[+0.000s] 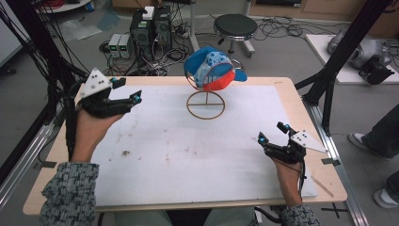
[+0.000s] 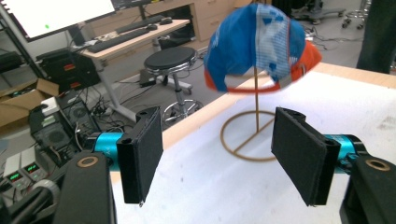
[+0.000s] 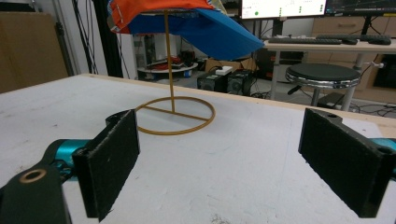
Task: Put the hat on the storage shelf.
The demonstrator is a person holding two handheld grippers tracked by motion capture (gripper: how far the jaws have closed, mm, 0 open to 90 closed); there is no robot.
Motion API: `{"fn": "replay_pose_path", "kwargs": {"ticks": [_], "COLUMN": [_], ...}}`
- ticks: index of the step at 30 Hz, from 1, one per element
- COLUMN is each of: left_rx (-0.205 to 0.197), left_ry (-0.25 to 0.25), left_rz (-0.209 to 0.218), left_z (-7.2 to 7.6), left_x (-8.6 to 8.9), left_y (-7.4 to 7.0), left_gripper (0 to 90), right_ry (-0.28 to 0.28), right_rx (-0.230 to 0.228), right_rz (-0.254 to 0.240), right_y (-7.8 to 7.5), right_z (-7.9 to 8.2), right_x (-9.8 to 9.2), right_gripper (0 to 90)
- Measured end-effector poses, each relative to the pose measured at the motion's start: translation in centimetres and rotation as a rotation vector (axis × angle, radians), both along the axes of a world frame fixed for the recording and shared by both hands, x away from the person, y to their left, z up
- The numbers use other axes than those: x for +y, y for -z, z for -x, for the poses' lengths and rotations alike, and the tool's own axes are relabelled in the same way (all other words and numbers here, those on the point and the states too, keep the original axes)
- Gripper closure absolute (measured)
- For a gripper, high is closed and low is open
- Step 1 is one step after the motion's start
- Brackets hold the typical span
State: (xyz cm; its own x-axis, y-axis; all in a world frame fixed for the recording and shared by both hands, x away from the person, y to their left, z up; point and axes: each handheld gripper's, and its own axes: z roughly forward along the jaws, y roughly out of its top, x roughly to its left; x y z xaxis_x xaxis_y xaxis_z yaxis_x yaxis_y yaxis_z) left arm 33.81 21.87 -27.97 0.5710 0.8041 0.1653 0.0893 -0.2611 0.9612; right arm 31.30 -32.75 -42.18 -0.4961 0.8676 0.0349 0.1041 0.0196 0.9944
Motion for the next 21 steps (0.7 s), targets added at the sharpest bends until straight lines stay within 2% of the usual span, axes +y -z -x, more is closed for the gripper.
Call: {"fn": "replay_pose_path", "kwargs": {"ticks": [5, 9, 17, 21], "left_rx": [0.021, 0.037, 0.060, 0.069], "left_ry": [-0.067, -0.093, -0.119, -0.120], "left_rz": [0.066, 0.129, 0.153, 0.153], "left_z": [1.9, 3.1, 3.9, 4.0], "left_x": [2.5, 3.8, 4.8, 4.8], "left_y": [3.6, 5.8, 8.9, 9.7], "left_gripper": [33.4, 32.7, 32.2, 32.2], "right_ry": [0.005, 0.006, 0.016, 0.019], "right_rx": [0.006, 0.006, 0.003, 0.010], "right_rz": [-0.003, -0.005, -0.001, -0.003], "right_y": [0.0, 0.0, 0.1, 0.1], "right_z": [0.1, 0.0, -0.1, -0.1], "right_x": [0.0, 0.0, -0.2, -0.1], "right_gripper": [11.7, 11.7, 11.7, 11.7]}}
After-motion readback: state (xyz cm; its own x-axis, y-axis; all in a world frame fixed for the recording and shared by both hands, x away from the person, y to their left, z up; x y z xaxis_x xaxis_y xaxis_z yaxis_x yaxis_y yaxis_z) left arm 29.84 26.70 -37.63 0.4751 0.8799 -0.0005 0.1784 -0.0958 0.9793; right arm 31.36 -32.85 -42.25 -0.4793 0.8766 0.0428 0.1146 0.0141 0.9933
